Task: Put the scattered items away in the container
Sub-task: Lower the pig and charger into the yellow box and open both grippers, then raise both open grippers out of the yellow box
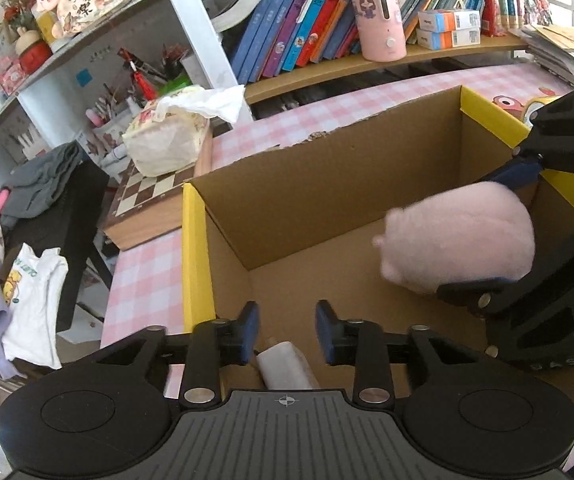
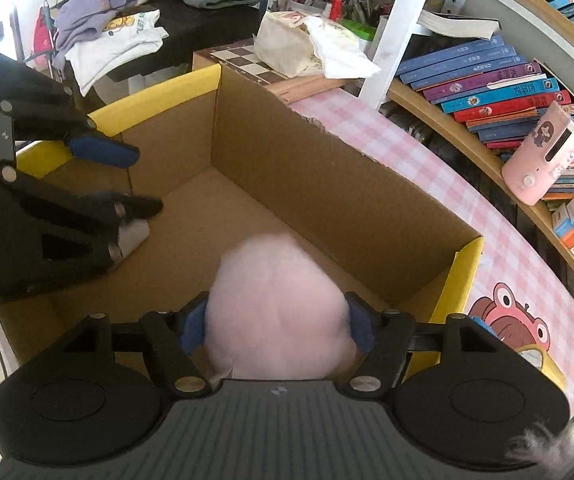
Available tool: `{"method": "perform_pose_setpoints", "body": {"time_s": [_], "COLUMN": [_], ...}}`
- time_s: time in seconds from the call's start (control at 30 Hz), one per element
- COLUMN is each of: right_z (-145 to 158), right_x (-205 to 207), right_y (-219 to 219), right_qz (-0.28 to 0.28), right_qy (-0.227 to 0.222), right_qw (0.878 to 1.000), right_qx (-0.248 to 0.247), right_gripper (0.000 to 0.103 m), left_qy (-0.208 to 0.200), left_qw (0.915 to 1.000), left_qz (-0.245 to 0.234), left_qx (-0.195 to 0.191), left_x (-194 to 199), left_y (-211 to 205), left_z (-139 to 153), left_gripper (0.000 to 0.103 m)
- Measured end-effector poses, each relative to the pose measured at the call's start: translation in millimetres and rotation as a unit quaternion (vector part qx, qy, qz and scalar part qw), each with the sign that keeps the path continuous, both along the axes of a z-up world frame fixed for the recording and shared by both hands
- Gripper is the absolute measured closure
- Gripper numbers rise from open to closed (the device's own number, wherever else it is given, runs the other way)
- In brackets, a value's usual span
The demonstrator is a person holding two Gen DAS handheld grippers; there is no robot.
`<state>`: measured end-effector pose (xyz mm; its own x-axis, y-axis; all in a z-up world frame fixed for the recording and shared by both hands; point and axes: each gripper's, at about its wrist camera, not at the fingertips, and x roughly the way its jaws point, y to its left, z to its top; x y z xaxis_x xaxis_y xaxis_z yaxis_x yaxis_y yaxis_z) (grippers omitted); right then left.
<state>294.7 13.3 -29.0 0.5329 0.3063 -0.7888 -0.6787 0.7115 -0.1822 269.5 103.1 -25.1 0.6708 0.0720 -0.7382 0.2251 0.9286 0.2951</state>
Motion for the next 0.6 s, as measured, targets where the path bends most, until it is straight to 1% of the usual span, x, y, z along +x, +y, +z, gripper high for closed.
{"method": "perform_pose_setpoints", "body": {"time_s": [0.07,0.13,0.2,0.3,0.4,0.53,0.6], "right_z": [2.1,4.3,9.4,21.7,36.5,58.4,69.1], "right_x": [-1.2,-3.2,-6.2,-11.4,-19.1,-35.5,-45.4], "right_y": [-1.9,-3.4,-6.3,-10.5,-15.2,-21.8,-25.8], "right_qz": [-0.005,-0.009,-0.014,-0.019,-0.022,-0.025,-0.027], "right_qy": [-0.009,-0.016,-0.02,-0.035,-0.052,-0.075,-0.089], "right_qw": [1.0,1.0,1.0,0.999,0.997,0.994,0.992], "right_qx": [0.004,0.007,0.017,0.033,0.049,0.071,0.081], "right_gripper": [0.024,0.022,0.022,0.02,0.019,0.018,0.018], "left_qy": [-0.011,-0.021,-0.033,-0.054,-0.078,-0.112,-0.129], "left_qw": [0.9998,0.9992,0.9988,0.998,0.9966,0.9934,0.9912], "left_qz": [-0.004,-0.007,-0.004,0.007,0.016,0.025,0.031], "left_qx": [0.015,0.032,0.036,0.031,0.02,0.008,0.0], "left_x": [-3.6,-6.9,-10.3,-17.0,-25.1,-42.5,-53.5], "left_y": [-5.2,-9.4,-10.1,-8.2,-5.8,-4.8,-3.5], "left_z": [2.5,6.4,12.8,25.6,41.0,62.7,73.5], "left_gripper": [0.041,0.04,0.039,0.035,0.035,0.032,0.029]}}
